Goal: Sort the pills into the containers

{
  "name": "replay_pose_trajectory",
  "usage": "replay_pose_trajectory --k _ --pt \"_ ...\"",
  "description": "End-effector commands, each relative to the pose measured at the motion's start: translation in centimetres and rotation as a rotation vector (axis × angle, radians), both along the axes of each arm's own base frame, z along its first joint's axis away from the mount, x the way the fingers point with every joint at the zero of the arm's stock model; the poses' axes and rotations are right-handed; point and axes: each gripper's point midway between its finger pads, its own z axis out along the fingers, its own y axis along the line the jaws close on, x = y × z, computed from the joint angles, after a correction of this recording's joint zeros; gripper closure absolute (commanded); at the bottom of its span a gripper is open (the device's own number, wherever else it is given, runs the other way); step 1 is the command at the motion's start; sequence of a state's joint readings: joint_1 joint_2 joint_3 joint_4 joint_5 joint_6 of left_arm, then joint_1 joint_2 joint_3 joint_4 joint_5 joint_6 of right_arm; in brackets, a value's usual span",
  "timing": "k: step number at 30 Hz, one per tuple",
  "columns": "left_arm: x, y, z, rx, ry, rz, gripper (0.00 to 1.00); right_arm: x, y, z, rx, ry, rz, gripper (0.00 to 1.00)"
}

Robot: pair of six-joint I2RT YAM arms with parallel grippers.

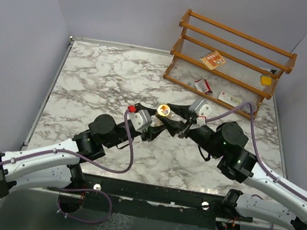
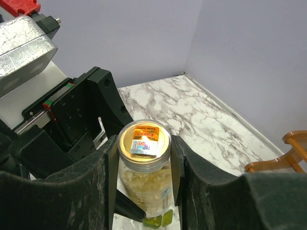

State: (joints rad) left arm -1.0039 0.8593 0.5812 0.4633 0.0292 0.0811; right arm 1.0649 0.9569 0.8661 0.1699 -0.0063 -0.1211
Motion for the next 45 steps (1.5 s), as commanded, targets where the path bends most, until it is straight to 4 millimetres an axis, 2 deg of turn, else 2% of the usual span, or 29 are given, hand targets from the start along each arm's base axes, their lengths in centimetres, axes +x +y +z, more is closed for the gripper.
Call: replay_pose_trajectory --k 1,11,17,29,39,41,45 --pt "-0.1 1.2 9.5 -0.259 -0.194 0.038 1.00 0.8 0.8 -6.5 -0.198 0.106 -0.024 0.99" --pt "1.3 1.2 9.5 -0.245 -0.230 0.104 1.00 2.2 0.7 -7.9 -0.243 0.133 -0.098 0.99" --pt "1.8 1.1 9.4 -0.259 -0.227 0.128 1.00 4.1 0.0 -8.7 -0.255 0.139 -0.211 0.99" --pt "2.4 0.8 9.5 -0.287 -0.227 0.145 1.00 4.6 0.1 -9.5 -0.262 0.151 -0.240 0.99" --pt "2.2 0.3 9.1 -0.287 -0.217 0.119 1.00 4.3 0.3 -8.3 -0.242 0.149 -0.219 0.99" --pt "2.1 0.4 9.0 -0.289 -0.214 0.115 1.00 4.2 0.3 -8.1 -0.237 0.147 -0.217 0.88" --pt "1.7 0.5 9.1 -0.298 -0.213 0.100 1.00 4.2 0.1 -7.8 -0.229 0.142 -0.223 0.78"
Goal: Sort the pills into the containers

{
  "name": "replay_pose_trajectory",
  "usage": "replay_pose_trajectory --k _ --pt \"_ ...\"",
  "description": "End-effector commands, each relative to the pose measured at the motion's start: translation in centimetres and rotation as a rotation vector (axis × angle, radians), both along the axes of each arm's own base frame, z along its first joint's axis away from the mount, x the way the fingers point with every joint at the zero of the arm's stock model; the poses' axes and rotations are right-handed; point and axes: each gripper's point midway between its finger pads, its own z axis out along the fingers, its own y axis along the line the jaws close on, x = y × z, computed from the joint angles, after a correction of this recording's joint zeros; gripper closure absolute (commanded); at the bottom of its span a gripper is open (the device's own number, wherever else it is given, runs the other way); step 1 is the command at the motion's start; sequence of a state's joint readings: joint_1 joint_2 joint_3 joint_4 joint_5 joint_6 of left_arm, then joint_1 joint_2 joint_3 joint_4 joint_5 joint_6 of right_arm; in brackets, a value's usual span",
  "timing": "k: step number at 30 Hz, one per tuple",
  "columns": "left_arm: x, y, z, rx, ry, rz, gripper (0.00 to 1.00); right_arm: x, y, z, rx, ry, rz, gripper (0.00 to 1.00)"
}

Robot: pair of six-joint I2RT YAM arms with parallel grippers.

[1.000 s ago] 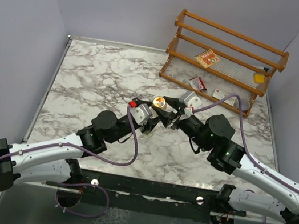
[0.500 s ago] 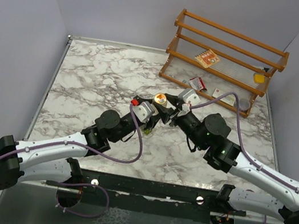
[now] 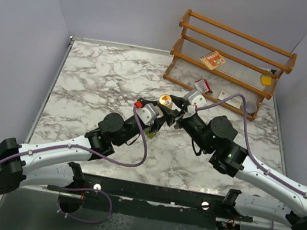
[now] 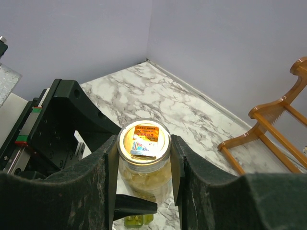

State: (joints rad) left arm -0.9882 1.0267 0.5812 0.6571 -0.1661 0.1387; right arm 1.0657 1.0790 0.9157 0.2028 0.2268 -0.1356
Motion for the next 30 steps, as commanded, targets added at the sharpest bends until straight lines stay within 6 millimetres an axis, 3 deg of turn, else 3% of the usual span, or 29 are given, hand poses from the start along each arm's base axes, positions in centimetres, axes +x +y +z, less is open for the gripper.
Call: replay_pose_trajectory --k 1,5,8,10,13,17,19,26,30 --pt "-3.4 0.5 10.1 -0.271 -0.211 -0.123 1.00 -0.4 0.0 -6.4 -0.178 0.130 0.005 0.77" --pt "-3.6 0.4 9.9 -0.276 -0.203 -0.136 1.00 -0.3 -0.3 -5.9 -0.169 0.119 -0.006 0.71" --pt "-3.7 0.4 9.7 -0.274 -0.198 -0.142 1.00 -0.2 -0.3 -5.7 -0.168 0.114 -0.010 0.58" --pt "-3.7 0.4 9.6 -0.276 -0.195 -0.144 1.00 -0.2 -0.3 -5.7 -0.170 0.114 -0.010 0.56" --pt "-3.7 0.4 9.5 -0.274 -0.194 -0.144 1.00 -0.1 -0.2 -5.8 -0.174 0.116 -0.011 0.41" --pt "-3.7 0.3 9.5 -0.273 -0.194 -0.147 1.00 -0.2 -0.3 -5.6 -0.167 0.113 -0.011 0.41" --pt "-3.7 0.3 9.4 -0.271 -0.193 -0.147 1.00 -0.2 -0.5 -5.5 -0.161 0.110 -0.014 0.44" --pt "-3.4 0.1 9.2 -0.264 -0.184 -0.138 1.00 -0.5 -0.8 -5.0 -0.142 0.100 -0.009 0.69" --pt "-3.2 0.0 8.9 -0.255 -0.175 -0.132 1.00 -0.6 -1.0 -4.7 -0.134 0.096 -0.010 0.92"
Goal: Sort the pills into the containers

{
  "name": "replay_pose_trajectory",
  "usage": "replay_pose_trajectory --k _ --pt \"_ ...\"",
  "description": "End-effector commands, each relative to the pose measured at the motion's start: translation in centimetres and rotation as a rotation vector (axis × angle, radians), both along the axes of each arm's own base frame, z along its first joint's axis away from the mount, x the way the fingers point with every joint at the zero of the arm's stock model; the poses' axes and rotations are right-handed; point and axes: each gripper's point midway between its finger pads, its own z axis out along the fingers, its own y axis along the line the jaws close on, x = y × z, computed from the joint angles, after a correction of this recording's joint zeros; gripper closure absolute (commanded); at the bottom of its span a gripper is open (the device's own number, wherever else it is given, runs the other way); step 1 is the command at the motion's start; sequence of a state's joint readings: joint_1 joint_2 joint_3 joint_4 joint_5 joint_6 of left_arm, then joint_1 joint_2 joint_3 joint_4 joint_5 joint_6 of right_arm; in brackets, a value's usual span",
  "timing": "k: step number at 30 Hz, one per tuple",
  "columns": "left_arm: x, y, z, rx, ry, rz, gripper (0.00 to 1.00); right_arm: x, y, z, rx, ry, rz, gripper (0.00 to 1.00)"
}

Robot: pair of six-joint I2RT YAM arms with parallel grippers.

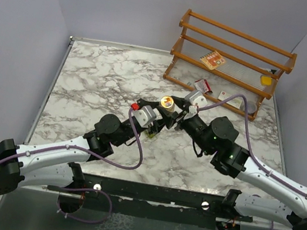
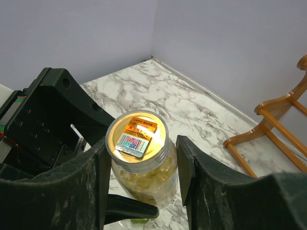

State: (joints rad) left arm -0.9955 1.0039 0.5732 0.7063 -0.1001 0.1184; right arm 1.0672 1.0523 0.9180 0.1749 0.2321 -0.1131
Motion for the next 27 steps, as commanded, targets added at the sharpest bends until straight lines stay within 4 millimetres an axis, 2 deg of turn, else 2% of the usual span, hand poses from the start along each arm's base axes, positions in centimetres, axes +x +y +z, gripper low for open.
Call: replay_pose_trajectory --k 1,4,17,27 --pt "-1.8 0.6 7.1 -0.201 -0.135 -0.057 1.00 -0.2 -0.6 -5.0 -0.149 0.079 -0.011 0.98" --pt "-1.9 0.6 6.9 -0.199 -0.129 -0.061 0.99 -0.2 -0.8 -4.8 -0.141 0.075 -0.020 0.99" --pt "-1.8 1.7 3.7 -0.161 -0.073 -0.024 0.76 0.4 -1.0 -3.4 -0.066 0.054 -0.055 0.99" --pt "-2.0 4.1 1.8 -0.179 -0.033 0.033 0.66 1.9 -0.5 -2.2 -0.005 0.022 -0.122 0.99"
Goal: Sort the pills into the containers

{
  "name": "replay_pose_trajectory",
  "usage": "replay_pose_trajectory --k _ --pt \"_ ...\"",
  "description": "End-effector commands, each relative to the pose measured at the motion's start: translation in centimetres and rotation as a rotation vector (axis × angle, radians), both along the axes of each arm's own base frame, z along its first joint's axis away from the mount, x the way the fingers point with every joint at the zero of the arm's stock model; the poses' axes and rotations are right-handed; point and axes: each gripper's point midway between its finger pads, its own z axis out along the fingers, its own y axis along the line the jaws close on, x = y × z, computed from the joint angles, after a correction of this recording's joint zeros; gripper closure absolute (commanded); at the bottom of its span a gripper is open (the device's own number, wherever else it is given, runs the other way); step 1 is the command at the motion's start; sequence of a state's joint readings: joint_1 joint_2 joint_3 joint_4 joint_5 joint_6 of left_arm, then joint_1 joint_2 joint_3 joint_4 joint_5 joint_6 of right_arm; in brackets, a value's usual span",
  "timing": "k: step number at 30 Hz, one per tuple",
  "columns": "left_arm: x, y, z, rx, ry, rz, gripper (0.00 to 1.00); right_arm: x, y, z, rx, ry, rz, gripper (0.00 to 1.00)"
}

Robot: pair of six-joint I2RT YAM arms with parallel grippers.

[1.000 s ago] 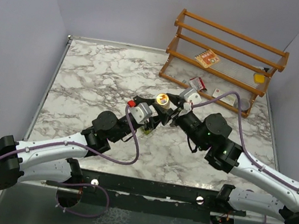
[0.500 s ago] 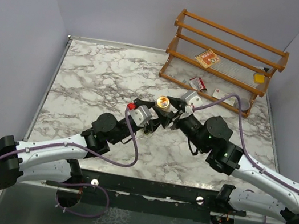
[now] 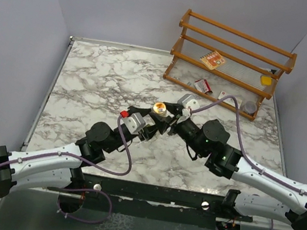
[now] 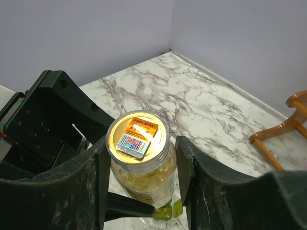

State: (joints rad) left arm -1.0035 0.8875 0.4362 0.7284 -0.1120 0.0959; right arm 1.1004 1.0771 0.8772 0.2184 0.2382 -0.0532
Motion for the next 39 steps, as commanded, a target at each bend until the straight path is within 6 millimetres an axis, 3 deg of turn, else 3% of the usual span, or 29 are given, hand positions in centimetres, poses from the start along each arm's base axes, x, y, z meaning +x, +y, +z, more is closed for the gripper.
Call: replay_pose_trajectory --k 1,4,5,6,7,12,19,23,29,39 --pt "-0.4 2.3 4.0 -0.163 -0.048 0.046 0.58 2.9 -1.8 -0.2 -0.018 -0.034 -0.160 0.99" --pt "-0.4 2.7 3.6 -0.154 -0.040 0.062 0.39 3.4 -1.7 0.0 0.009 -0.043 -0.180 0.99" --pt "-0.3 2.7 3.4 -0.151 -0.037 0.067 0.26 3.6 -1.7 -0.1 0.015 -0.043 -0.190 0.99" --pt "-0.3 2.9 3.4 -0.152 -0.036 0.070 0.04 3.7 -1.6 -0.1 0.022 -0.044 -0.199 0.99" --pt "-0.3 3.0 3.4 -0.150 -0.036 0.073 0.01 3.9 -1.6 -0.3 0.025 -0.044 -0.211 0.99" --pt "-0.2 3.1 2.9 -0.131 -0.024 0.081 0.01 4.5 -1.4 -0.8 0.032 -0.046 -0.237 0.99" --pt "-0.3 3.5 1.6 -0.110 0.009 0.091 0.01 5.6 -1.9 -0.1 0.063 -0.084 -0.295 0.99" --pt "0.1 5.3 -0.2 -0.118 0.051 0.163 0.01 8.3 -2.4 -1.3 0.067 -0.040 -0.298 0.99" --pt "0.3 8.0 -0.9 -0.141 0.076 0.258 0.01 12.5 -3.8 -3.7 0.077 0.020 -0.262 0.99" --pt "1.2 8.9 -2.4 -0.096 0.124 0.340 0.01 18.7 -2.0 -9.2 0.025 0.040 -0.214 0.99"
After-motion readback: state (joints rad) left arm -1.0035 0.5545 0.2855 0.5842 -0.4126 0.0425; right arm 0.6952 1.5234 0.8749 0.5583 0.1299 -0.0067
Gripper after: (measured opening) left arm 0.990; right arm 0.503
